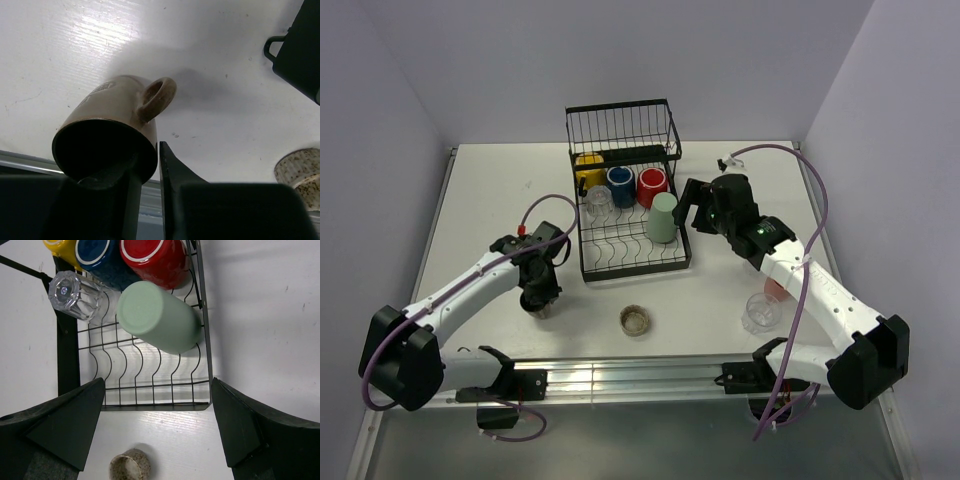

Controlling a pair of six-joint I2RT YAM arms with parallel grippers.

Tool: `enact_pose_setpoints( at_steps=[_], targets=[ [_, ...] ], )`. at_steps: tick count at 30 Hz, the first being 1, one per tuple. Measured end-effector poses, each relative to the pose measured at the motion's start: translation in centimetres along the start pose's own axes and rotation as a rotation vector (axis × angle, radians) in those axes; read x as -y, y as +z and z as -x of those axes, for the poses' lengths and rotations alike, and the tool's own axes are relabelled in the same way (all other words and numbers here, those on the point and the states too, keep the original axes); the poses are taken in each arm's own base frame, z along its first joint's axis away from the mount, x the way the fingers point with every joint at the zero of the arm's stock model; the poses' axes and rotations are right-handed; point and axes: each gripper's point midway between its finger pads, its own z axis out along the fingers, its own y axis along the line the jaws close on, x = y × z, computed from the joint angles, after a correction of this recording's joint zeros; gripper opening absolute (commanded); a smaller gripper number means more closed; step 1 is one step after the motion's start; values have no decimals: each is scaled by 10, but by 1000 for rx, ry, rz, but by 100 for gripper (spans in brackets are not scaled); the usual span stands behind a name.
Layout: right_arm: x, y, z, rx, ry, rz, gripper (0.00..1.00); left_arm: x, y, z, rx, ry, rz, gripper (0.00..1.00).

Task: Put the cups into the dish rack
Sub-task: Grab a cup with the left arm

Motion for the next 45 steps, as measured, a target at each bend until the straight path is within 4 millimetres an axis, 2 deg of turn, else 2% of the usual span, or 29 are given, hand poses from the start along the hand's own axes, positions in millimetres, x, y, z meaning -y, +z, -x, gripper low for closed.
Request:
enact_pose_setpoints(
  at_steps=[2,6,13,18,23,31,36,42,45],
  targets=[
    [0,0,0,0,0,0,94,0,0,-1,-5,5,-3,20],
    [-1,0,0,-2,0,3,94,1,1,-3,-20,22,-9,0],
    [0,0,-1,-7,-5,6,94,1,-2,-5,-19,37,-23,0],
    [-2,-1,0,-8,-5,14,93,1,-18,-5,4,27,-75,0],
    [-4,-3,2,-11,-6,14,93,9,-53,12,75,5,-158,0],
    [-21,-14,22,14,-4,58,93,35,-138,63,266,-36,-354,0],
    [-48,-20,26,-1,-4,161,95,49,-172,88,338,-52,-496,0],
    [-96,-18,16,-68,12,351,96,61,-200,122,378,-87,-732,0],
    [-121,-24,13,-91,25,462,97,66,-213,139,406,-96,-876,0]
  ],
)
